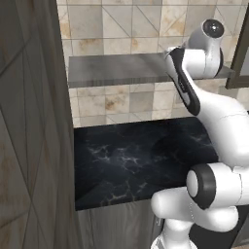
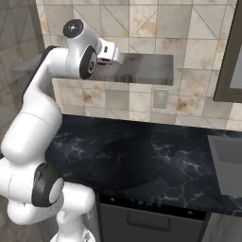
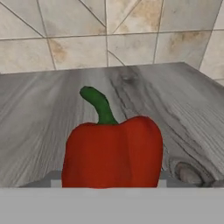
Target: Pick the bell pepper from the counter and place it in the cabinet.
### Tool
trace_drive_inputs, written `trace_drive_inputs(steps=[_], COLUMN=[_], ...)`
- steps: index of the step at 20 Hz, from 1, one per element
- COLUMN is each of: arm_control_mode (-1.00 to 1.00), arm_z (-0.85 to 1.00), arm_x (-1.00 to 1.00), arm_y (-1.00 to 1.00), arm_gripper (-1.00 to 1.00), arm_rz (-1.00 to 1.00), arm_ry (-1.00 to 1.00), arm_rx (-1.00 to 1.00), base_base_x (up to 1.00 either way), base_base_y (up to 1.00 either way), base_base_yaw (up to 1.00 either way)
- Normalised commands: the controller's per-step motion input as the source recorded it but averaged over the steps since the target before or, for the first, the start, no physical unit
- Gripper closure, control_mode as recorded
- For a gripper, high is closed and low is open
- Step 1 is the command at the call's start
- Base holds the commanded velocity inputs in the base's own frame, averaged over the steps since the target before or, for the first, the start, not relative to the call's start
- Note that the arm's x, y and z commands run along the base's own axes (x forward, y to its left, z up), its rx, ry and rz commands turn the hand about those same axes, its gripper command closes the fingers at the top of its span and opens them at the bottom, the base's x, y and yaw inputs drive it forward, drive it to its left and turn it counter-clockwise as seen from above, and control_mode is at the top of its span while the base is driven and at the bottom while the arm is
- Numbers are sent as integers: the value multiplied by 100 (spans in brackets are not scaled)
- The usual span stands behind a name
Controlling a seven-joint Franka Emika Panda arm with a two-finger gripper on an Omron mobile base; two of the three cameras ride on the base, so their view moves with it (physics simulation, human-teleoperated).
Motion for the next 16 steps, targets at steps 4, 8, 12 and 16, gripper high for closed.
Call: trace_drive_inputs(steps=[4, 8, 12, 16], arm_control_mode=[-100, -100, -100, -100], arm_z=[-13, -21, -24, -30], arm_x=[74, 66, 61, 58], arm_y=[0, 0, 0, 0], arm_gripper=[100, 100, 100, -100], arm_rz=[0, 0, 0, 0], arm_ry=[7, 2, 0, 0], arm_rx=[0, 0, 0, 0], base_base_x=[0, 0, 0, 0], base_base_y=[0, 0, 0, 0], base_base_yaw=[0, 0, 0, 0])
